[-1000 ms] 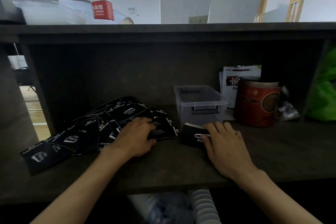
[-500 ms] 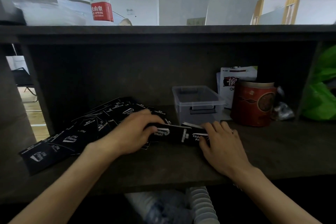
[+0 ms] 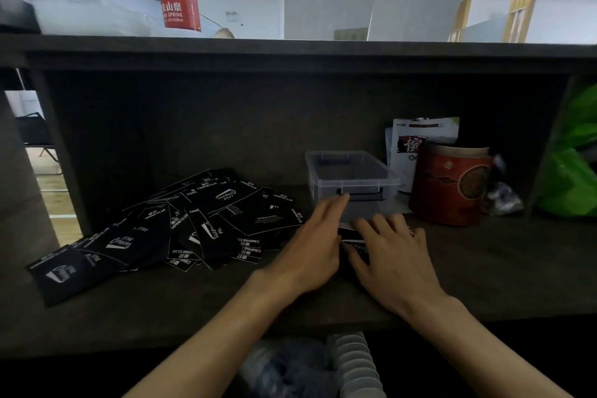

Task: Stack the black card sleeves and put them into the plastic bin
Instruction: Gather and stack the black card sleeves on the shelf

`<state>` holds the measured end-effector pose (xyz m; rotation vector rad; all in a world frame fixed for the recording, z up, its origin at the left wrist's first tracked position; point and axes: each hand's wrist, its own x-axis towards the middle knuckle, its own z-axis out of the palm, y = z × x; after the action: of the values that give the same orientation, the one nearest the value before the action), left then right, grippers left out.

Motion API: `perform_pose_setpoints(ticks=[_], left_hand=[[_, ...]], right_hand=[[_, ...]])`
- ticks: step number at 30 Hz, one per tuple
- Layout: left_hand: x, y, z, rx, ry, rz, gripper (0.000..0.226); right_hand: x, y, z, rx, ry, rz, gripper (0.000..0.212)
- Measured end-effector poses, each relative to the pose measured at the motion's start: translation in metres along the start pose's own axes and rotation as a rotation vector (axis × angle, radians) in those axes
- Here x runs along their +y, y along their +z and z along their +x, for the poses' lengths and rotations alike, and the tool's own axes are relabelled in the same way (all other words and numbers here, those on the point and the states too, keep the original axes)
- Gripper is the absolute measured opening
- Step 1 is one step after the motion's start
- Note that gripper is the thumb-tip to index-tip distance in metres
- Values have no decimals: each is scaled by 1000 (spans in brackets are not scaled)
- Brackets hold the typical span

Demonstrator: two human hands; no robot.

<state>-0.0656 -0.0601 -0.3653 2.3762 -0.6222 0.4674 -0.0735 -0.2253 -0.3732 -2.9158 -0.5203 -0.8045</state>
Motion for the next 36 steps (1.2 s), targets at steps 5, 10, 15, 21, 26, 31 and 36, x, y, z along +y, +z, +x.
perform_pose_setpoints(ticks=[5,10,15,21,26,31,36], left_hand=[[-32,-41,-2,219,-97,200,45],[-70,-73,-18,-63,-331,654,40],[-62,-73,-28,189,-150,647,21],[-50,-107,-36,423,113,360,18],[-43,-99,-42,121,124,391,20],[-21,-49,-30,184,84,449,31],[-1,-14,-20,148,51,245,59]], right_hand=[[-1,2,-2,22,21,44,45],[0,3,-1,18,25,41,46],[0,2,-1,12,25,48,44],[-1,1,-2,23,32,62,42],[-1,1,-1,5,30,78,46],[0,-1,-2,-4,21,93,62],[0,-3,-3,-3,37,89,61]])
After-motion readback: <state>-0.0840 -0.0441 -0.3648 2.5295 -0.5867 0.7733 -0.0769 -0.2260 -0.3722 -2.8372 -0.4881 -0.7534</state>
